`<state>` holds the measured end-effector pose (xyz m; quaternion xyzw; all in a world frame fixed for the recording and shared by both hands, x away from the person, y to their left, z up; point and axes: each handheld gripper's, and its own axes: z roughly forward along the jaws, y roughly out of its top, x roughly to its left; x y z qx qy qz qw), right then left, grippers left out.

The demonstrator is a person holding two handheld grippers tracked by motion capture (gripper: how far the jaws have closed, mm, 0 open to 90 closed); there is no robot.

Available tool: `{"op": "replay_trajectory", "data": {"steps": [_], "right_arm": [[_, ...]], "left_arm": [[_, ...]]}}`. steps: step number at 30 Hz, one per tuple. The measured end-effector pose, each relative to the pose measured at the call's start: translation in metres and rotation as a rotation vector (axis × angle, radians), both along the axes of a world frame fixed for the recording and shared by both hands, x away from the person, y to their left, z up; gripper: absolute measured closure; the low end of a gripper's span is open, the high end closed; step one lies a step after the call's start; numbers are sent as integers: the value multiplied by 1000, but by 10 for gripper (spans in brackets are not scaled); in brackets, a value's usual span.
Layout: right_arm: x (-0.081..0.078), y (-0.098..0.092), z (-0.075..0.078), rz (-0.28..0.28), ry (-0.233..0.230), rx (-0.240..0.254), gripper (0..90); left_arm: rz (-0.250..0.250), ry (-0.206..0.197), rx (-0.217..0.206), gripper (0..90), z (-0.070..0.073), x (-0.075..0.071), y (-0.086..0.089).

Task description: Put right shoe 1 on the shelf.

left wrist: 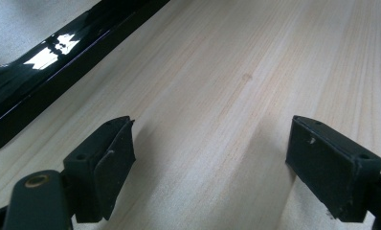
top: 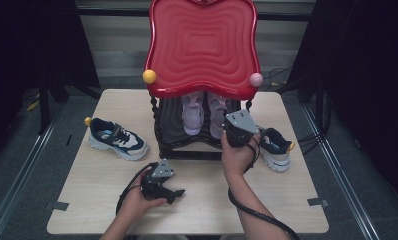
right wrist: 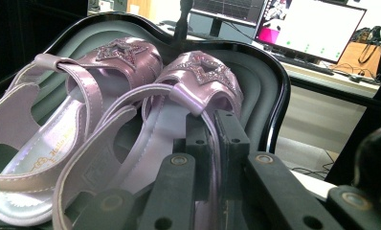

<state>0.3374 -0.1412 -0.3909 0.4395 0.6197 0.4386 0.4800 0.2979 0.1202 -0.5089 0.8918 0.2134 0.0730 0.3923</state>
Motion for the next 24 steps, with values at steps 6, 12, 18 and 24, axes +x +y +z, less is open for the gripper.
{"op": "replay_trajectory", "data": {"steps": [6,12,18,24], "right_arm": [[4,5,-3,-11,1,1,851],[8,12,-5,-31,-5,-21,850],[13,15,-6,-44,-10,-46,850],[17,18,-10,-49,-2,-55,849]], "left_arm": [[0,0,0,161,0,0,0],[0,0,-3,161,0,0,0],[-1,0,-5,159,0,0,0],[-3,0,-4,158,0,0,0]]}}
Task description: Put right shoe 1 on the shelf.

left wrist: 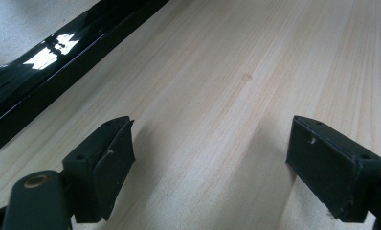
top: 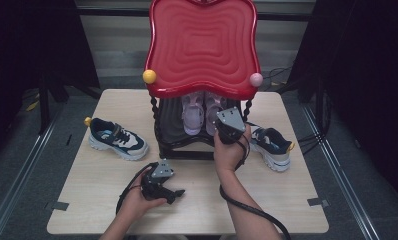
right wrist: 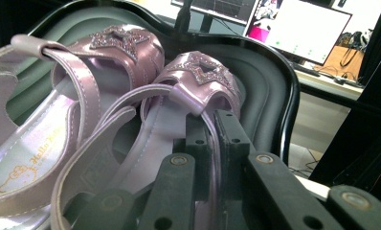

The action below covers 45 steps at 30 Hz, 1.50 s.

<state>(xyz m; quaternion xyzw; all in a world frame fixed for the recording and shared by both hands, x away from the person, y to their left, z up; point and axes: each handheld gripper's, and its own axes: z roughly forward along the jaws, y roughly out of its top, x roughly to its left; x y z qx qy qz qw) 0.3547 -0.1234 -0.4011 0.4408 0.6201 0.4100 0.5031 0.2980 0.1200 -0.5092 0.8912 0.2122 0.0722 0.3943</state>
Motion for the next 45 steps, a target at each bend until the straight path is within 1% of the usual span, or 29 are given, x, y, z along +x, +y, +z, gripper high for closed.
{"op": "replay_trajectory", "data": {"steps": [2,5,8,10,11,12,13,14,15,17,18,19,20,22,23,24,25,26,29,31,32,34,35,36,37,40,41,43,45], "right_arm": [[1,0,-2,-1,0,5,849],[2,2,-2,7,-2,-11,849],[2,0,-2,3,0,-6,848],[2,1,-2,6,2,-13,848],[2,0,-3,5,4,-14,847],[3,0,-3,6,7,-11,847],[3,0,-4,6,8,-12,847],[3,0,-5,7,9,-18,846],[3,0,-6,11,10,-14,846],[3,0,-6,13,10,-7,845],[3,0,-7,10,10,-13,844],[3,0,-7,11,10,-12,843],[3,1,-7,12,9,-11,843],[3,2,-9,12,14,-12,841],[3,2,-9,16,14,-3,840],[3,2,-10,15,16,0,838],[3,2,-11,14,18,0,837],[2,2,-11,15,15,0,836],[2,2,-11,16,21,3,833],[3,0,-11,14,25,8,823],[3,0,-11,15,26,11,819],[3,1,-12,19,27,9,816],[3,1,-12,20,28,8,814],[3,0,-12,20,29,5,811],[4,0,-11,23,31,5,806],[4,-1,-11,19,36,10,776],[4,-1,-11,19,38,6,769],[4,-1,-11,16,35,-2,752],[3,-2,-10,16,34,2,736]], "left_arm": [[1,0,0,157,0,0,0],[1,0,-1,158,0,0,0],[1,0,0,158,0,0,0],[-5,-3,9,158,0,0,0],[0,0,1,158,0,0,0],[-9,-4,14,157,1,1,1],[0,-1,1,158,0,0,0],[0,0,1,158,0,0,0],[-10,-5,15,157,1,1,1],[-10,-5,15,158,1,1,1],[0,-1,1,158,0,0,0],[-9,-4,13,157,1,1,1],[1,0,0,157,0,0,0],[0,0,1,157,0,0,0],[-9,-4,14,157,1,1,1],[-10,-5,14,157,1,1,1],[0,0,1,157,0,0,0],[-6,-3,9,157,0,0,0],[0,0,1,158,0,0,0],[1,0,0,157,0,0,0],[-9,-4,14,158,1,1,1],[-10,-4,15,157,1,1,1],[1,0,0,157,0,0,0],[1,0,0,157,0,0,0],[-6,-2,9,158,0,0,0],[-11,-4,15,157,1,1,1],[0,0,1,157,0,0,0],[1,0,0,157,0,0,0],[0,0,1,157,0,0,0]]}}
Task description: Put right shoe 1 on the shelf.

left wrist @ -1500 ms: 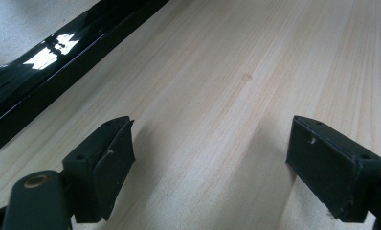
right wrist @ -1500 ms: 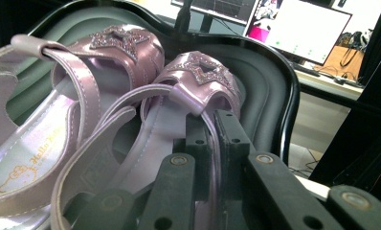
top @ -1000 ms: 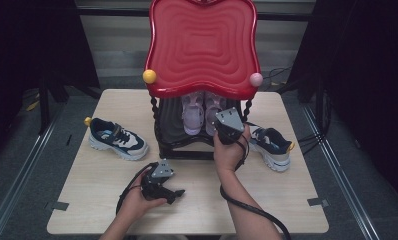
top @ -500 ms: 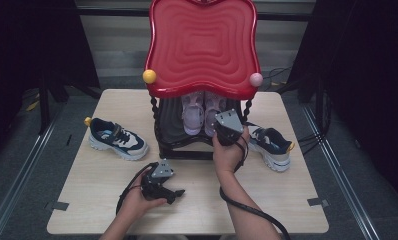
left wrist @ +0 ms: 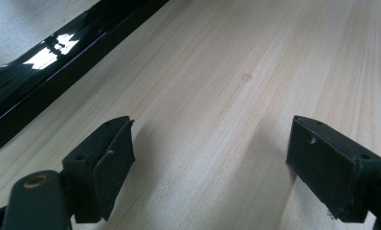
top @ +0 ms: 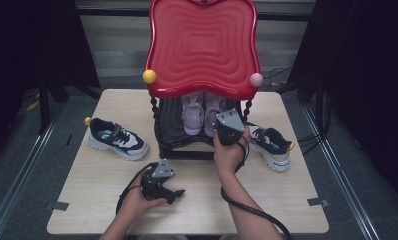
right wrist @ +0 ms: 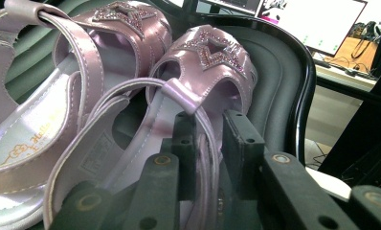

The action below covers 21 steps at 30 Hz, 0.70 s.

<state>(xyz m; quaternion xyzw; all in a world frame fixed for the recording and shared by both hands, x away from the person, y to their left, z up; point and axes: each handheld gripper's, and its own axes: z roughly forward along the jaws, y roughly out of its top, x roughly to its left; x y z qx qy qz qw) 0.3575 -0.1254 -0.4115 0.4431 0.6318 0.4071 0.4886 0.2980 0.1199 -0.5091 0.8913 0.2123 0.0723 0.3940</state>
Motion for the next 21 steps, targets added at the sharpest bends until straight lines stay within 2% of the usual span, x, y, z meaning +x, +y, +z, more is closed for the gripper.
{"op": "replay_trajectory", "data": {"steps": [4,11,15,21], "right_arm": [[-2,0,2,14,4,6,670],[-10,4,9,65,-3,5,629],[-16,7,13,90,0,-21,584],[-27,4,15,139,14,-12,525]], "left_arm": [[0,0,0,157,0,0,0],[0,0,-1,157,0,0,0],[-4,-1,4,157,0,0,0],[-4,-1,4,157,0,0,0]]}}
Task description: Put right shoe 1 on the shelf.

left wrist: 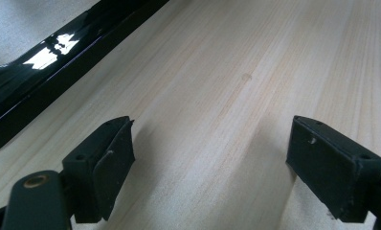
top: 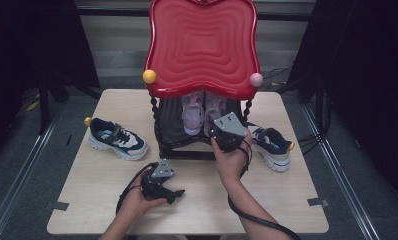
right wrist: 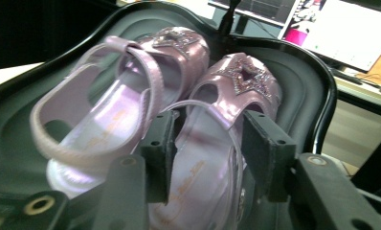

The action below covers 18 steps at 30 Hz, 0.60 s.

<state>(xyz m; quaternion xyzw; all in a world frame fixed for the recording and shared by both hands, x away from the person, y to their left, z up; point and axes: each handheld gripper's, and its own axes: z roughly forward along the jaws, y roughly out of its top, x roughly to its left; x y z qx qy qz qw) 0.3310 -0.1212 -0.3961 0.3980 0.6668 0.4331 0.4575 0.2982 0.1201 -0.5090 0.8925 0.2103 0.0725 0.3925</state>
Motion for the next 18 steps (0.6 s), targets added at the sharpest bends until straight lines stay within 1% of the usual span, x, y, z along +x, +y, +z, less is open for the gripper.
{"op": "replay_trajectory", "data": {"steps": [2,4,5,6,7,8,10,11,12,14,15,16,17,18], "right_arm": [[-4,-2,1,19,8,8,514],[-7,-3,1,52,27,20,499],[-9,-4,2,69,39,15,496],[-11,-4,2,82,40,13,488],[-13,-5,2,100,49,22,476],[-15,-6,3,122,72,32,452],[-18,-7,2,148,95,50,436],[-20,-9,2,161,111,62,426],[-21,-10,1,173,119,75,422],[-24,-11,-1,206,145,85,396],[-26,-11,-2,217,161,83,383],[-27,-11,-3,232,171,83,360],[-30,-12,-4,238,170,79,357],[-32,-13,-4,244,169,71,343]], "left_arm": [[-3,-1,4,157,0,0,0],[4,1,-5,157,0,0,0],[4,1,-5,157,0,0,0],[3,1,-4,157,0,0,0],[-2,-1,3,157,0,0,0],[3,1,-4,157,0,0,0],[4,1,-5,157,0,0,0],[-3,-1,5,157,0,0,0],[4,1,-4,157,0,0,0],[3,1,-4,157,0,0,0],[-6,-3,9,157,0,0,0],[4,1,-5,157,0,0,0],[-3,-2,5,157,0,0,0],[4,1,-4,157,0,0,0]]}}
